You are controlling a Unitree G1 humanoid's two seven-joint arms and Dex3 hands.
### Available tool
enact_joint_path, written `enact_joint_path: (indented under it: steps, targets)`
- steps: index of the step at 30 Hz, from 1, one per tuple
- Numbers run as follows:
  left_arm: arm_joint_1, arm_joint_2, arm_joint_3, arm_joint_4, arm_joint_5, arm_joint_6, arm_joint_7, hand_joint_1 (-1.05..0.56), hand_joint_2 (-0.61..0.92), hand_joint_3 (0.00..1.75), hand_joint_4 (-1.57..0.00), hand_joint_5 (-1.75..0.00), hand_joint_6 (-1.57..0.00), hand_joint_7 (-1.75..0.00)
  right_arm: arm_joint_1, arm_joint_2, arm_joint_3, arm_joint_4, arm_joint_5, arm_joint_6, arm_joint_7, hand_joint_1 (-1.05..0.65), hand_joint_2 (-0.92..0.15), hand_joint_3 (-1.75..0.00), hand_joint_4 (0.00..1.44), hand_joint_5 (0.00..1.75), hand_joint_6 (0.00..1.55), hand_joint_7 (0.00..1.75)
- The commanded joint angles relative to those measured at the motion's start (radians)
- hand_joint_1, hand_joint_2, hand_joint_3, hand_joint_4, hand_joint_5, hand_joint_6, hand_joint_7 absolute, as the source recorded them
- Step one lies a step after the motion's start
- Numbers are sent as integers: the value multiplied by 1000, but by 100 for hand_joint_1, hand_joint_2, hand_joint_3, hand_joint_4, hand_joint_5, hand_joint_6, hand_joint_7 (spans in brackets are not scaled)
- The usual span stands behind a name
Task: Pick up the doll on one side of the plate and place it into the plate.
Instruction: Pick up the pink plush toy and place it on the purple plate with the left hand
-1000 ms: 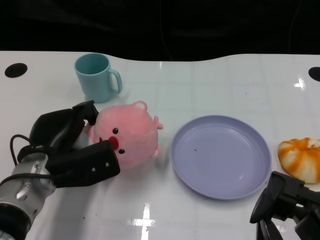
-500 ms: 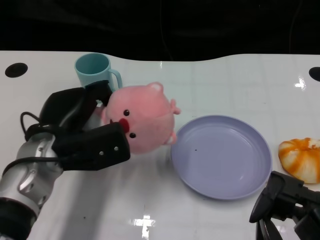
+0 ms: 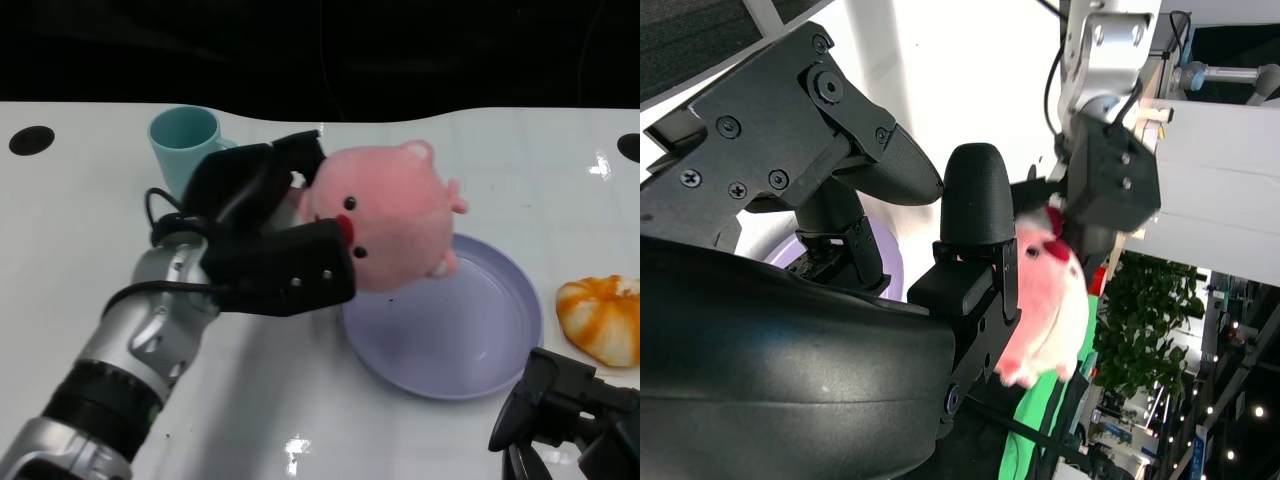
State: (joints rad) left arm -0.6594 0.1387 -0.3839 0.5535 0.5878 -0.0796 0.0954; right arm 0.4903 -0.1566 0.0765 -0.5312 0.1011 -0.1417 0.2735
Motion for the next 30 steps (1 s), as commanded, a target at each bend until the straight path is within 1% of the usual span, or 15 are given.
enact_joint_path:
  steps: [1, 7, 12, 15, 16, 21, 23, 24, 25, 26, 27, 28, 29, 30]
  targets:
    - [-39, -32, -10, 28, -2, 18, -10, -16, 42, 128, -97, -175, -75, -175, 5, -9, -4, -13, -3, -7, -4, -21, -42, -142, 71, 175, 61, 155]
    - [-67, -109, -47, 71, 8, 53, -6, -17, 39, 130, -97, -175, -76, -175, 12, -11, -1, -23, 0, 3, -3, -21, -43, -141, 70, 175, 60, 155]
    - [-92, -163, -77, 113, 26, 89, 13, -17, 39, 127, -95, -175, -71, -175, 20, -12, 3, -29, -1, 2, -1, -21, -43, -140, 70, 175, 60, 155]
    - [-113, -188, -88, 150, 32, 105, 12, -17, 42, 120, -95, -175, -69, -175, 21, -11, 6, -33, -6, 3, -3, -21, -44, -138, 69, 175, 60, 154]
    - [-121, -199, -91, 168, 33, 110, 10, -18, 46, 115, -94, -175, -67, -175, 21, -10, 7, -34, -7, 5, -5, -22, -44, -138, 69, 175, 60, 154]
    - [-155, -238, -105, 254, 45, 116, 33, -20, 50, 109, -93, -175, -64, -174, 23, -8, 13, -38, -8, 6, -7, -22, -44, -137, 69, 175, 60, 154]
    - [-168, -245, -114, 283, 52, 119, 39, -21, 53, 103, -92, -175, -62, -172, 23, -9, 13, -36, -14, 0, -9, -22, -44, -137, 69, 175, 60, 154]
    - [-175, -247, -120, 299, 56, 120, 43, -23, 58, 93, -91, -175, -61, -151, 23, -9, 13, -37, -15, 0, -9, -21, -44, -137, 69, 175, 60, 154]
    - [-181, -249, -124, 314, 60, 121, 46, -24, 63, 82, -90, -175, -65, -139, 23, -9, 13, -37, -15, 1, -9, -21, -44, -136, 69, 175, 60, 153]
    - [-189, -251, -127, 329, 60, 126, 38, -24, 66, 78, -90, -175, -66, -137, 24, -8, 13, -39, -16, 3, -9, -21, -44, -136, 69, 175, 60, 153]
    - [-197, -253, -127, 340, 56, 135, 24, -25, 67, 66, -88, -175, -71, -122, 25, -8, 12, -40, -17, 4, -10, -22, -44, -136, 69, 175, 60, 153]
    - [-205, -256, -126, 349, 50, 147, 6, -28, 73, 45, -84, -175, -82, -93, 25, -7, 12, -40, -18, 4, -10, -22, -44, -135, 69, 175, 60, 153]
    - [-214, -260, -123, 354, 41, 165, -22, -29, 78, 32, -80, -175, -89, -75, 24, -7, 12, -39, -19, 1, -9, -22, -44, -135, 69, 175, 60, 152]
    - [-219, -262, -119, 357, 29, 170, -51, -29, 82, 22, -76, -172, -93, -54, 25, -6, 12, -41, -20, 3, -10, -22, -44, -135, 69, 175, 60, 152]
